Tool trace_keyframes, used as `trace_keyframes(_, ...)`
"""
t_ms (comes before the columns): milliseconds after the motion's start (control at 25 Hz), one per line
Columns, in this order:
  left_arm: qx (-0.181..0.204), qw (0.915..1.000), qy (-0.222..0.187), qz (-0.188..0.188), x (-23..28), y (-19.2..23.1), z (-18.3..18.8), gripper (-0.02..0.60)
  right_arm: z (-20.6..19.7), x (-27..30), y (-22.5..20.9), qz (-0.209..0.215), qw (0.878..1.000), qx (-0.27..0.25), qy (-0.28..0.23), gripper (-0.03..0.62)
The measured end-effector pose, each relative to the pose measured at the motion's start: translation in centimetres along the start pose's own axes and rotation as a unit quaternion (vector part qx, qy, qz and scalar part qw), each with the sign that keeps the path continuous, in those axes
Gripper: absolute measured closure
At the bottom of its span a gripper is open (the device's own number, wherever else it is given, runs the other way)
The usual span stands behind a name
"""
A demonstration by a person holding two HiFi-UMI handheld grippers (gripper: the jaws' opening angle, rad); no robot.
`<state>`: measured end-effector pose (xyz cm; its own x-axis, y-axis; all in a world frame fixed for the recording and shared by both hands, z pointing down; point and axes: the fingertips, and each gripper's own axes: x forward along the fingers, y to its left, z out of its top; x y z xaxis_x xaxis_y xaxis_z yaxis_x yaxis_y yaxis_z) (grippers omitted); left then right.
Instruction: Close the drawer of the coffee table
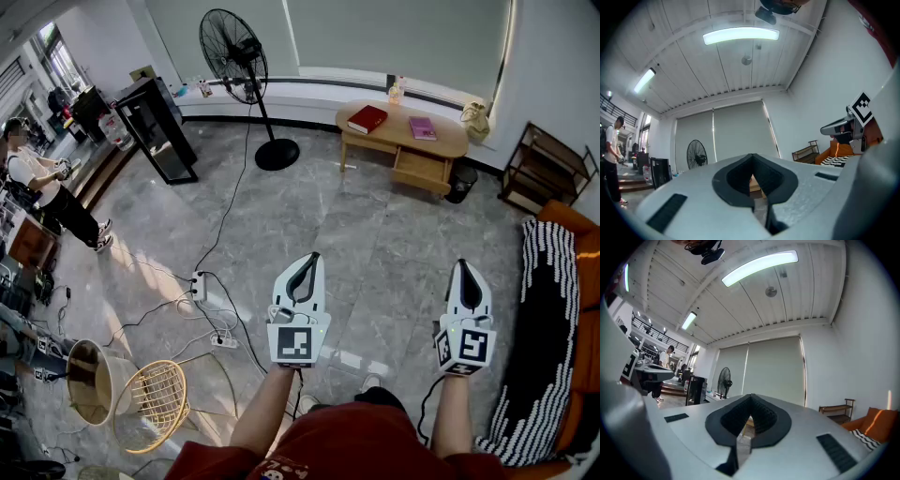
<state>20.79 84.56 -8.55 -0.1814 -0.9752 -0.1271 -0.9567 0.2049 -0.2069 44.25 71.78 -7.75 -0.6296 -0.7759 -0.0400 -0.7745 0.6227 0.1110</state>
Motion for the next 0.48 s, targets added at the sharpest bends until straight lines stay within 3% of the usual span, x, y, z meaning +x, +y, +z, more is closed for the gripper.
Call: trace_keyframes(480, -0.007, 0.9992, -0.004, -0.040, 4.7, -7.0, 0.2, 0.577, -1.4, -0.3, -6.7, -0.035, 0.999, 0.013, -0.004, 0.600)
